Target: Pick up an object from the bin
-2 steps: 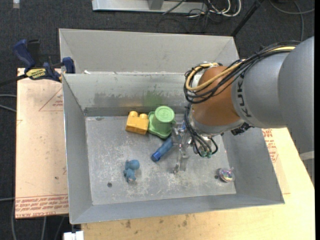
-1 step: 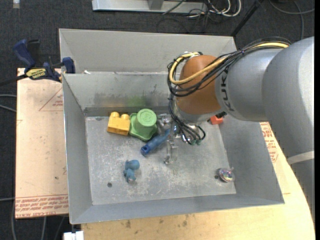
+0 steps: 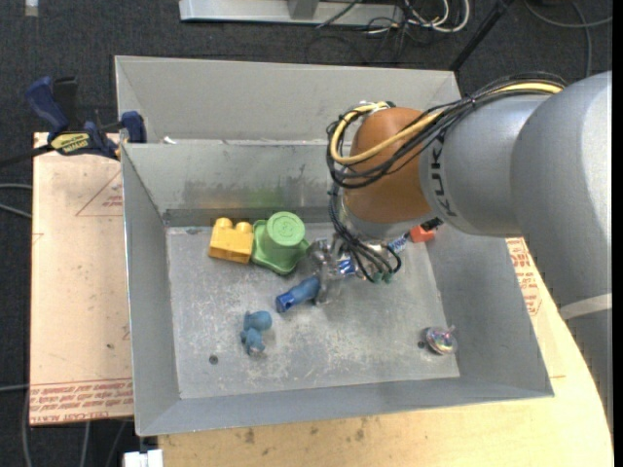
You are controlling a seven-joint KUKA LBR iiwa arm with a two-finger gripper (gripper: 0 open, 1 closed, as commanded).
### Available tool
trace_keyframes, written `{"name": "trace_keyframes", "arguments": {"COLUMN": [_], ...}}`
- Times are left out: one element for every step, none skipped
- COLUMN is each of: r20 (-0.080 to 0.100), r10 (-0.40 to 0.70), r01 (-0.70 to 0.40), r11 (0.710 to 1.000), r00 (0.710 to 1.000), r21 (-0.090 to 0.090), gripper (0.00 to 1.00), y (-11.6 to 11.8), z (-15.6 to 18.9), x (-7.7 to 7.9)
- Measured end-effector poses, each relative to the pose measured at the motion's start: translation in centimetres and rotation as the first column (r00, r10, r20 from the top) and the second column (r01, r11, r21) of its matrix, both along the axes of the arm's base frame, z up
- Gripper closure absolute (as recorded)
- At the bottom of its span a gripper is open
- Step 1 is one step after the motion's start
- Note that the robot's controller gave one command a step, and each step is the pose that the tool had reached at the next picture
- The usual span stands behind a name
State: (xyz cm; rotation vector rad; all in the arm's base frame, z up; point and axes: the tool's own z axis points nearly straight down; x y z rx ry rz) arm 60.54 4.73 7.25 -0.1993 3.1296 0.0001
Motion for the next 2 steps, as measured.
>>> {"name": "trace_keyframes", "arguments": {"r20": [0.004, -0.006], "r10": [0.014, -0.229], "r01": [-0.014, 0.229], "r11": [1.000, 0.973], "r00": [1.000, 0.973], "r21": [0.001, 0.000], "gripper": [1.00, 1.00], "y": [0.2, -1.7], "z": [10.6, 9.2], "x": [-0.8, -2.4]}}
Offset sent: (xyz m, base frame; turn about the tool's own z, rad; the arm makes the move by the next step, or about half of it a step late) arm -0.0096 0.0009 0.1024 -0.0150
